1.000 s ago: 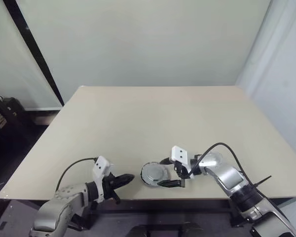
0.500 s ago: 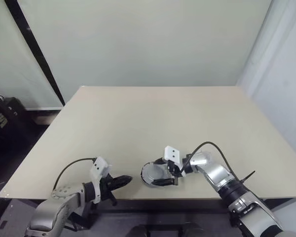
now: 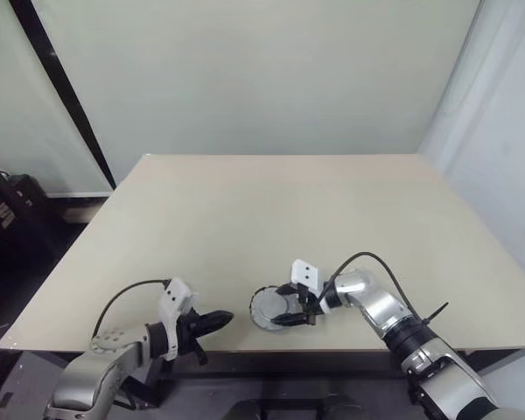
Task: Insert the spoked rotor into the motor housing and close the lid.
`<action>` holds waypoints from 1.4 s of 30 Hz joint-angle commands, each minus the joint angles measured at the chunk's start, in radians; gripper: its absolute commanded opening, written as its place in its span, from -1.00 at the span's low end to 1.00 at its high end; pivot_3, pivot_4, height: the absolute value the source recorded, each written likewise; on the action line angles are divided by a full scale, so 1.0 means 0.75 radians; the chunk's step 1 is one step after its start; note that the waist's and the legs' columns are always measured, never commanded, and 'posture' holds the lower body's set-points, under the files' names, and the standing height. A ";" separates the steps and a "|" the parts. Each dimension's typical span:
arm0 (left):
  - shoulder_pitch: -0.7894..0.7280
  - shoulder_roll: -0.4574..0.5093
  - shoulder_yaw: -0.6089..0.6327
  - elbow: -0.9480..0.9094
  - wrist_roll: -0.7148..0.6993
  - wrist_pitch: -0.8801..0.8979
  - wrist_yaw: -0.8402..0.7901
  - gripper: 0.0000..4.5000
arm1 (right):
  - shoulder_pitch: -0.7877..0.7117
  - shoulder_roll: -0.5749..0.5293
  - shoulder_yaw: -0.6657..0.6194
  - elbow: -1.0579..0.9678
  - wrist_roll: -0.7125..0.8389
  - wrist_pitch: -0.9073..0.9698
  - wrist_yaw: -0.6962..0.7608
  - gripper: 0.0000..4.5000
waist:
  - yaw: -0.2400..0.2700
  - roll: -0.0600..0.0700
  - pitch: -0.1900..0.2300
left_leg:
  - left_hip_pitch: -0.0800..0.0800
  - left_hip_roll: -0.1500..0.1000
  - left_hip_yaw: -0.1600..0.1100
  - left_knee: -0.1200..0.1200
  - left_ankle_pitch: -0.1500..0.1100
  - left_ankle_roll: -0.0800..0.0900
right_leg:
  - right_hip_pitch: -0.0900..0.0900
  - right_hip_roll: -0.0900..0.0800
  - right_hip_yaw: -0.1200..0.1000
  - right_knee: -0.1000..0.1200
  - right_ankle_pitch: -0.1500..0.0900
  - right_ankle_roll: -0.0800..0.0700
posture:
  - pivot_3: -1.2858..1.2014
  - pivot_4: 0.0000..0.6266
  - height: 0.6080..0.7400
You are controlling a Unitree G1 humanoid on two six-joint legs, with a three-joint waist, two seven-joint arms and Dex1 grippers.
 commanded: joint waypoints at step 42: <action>-0.199 -0.182 -0.194 0.154 0.217 -0.120 0.140 -1.00 | 0.028 0.007 0.098 -0.282 -0.152 0.335 -0.262 0.49 | 0.000 0.001 -0.001 | 0.000 -0.001 0.000 0.000 0.001 0.001 | 0.001 0.000 0.000 0.000 0.000 0.001 | 0.03 -1.00 1.00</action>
